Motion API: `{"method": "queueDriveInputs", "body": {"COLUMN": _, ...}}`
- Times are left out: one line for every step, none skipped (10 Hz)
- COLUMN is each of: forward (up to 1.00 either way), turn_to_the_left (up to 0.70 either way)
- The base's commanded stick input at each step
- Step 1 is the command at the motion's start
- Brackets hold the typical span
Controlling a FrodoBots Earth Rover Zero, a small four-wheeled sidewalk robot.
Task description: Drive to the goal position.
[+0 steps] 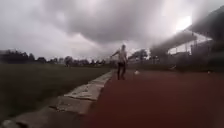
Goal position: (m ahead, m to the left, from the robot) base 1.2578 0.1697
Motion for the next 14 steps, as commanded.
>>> {"method": "queueDriveInputs", "body": {"forward": 0.50, "turn_to_the_left": 0.02}}
{"method": "queueDriveInputs", "body": {"forward": 0.50, "turn_to_the_left": 0.02}}
{"method": "queueDriveInputs", "body": {"forward": 0.50, "turn_to_the_left": 0.02}}
{"method": "queueDriveInputs", "body": {"forward": 0.50, "turn_to_the_left": 0.02}}
{"method": "queueDriveInputs", "body": {"forward": 0.50, "turn_to_the_left": 0.02}}
{"method": "queueDriveInputs", "body": {"forward": 0.50, "turn_to_the_left": 0.02}}
{"method": "queueDriveInputs", "body": {"forward": 0.50, "turn_to_the_left": 0.02}}
{"method": "queueDriveInputs", "body": {"forward": 0.50, "turn_to_the_left": 0.02}}
{"method": "queueDriveInputs", "body": {"forward": 0.50, "turn_to_the_left": 0.02}}
{"method": "queueDriveInputs", "body": {"forward": 0.50, "turn_to_the_left": 0.02}}
{"method": "queueDriveInputs", "body": {"forward": 0.41, "turn_to_the_left": 0.02}}
{"method": "queueDriveInputs", "body": {"forward": 0.35, "turn_to_the_left": 0.02}}
{"method": "queueDriveInputs", "body": {"forward": 0.46, "turn_to_the_left": 0.02}}
{"method": "queueDriveInputs", "body": {"forward": 0.34, "turn_to_the_left": 0.01}}
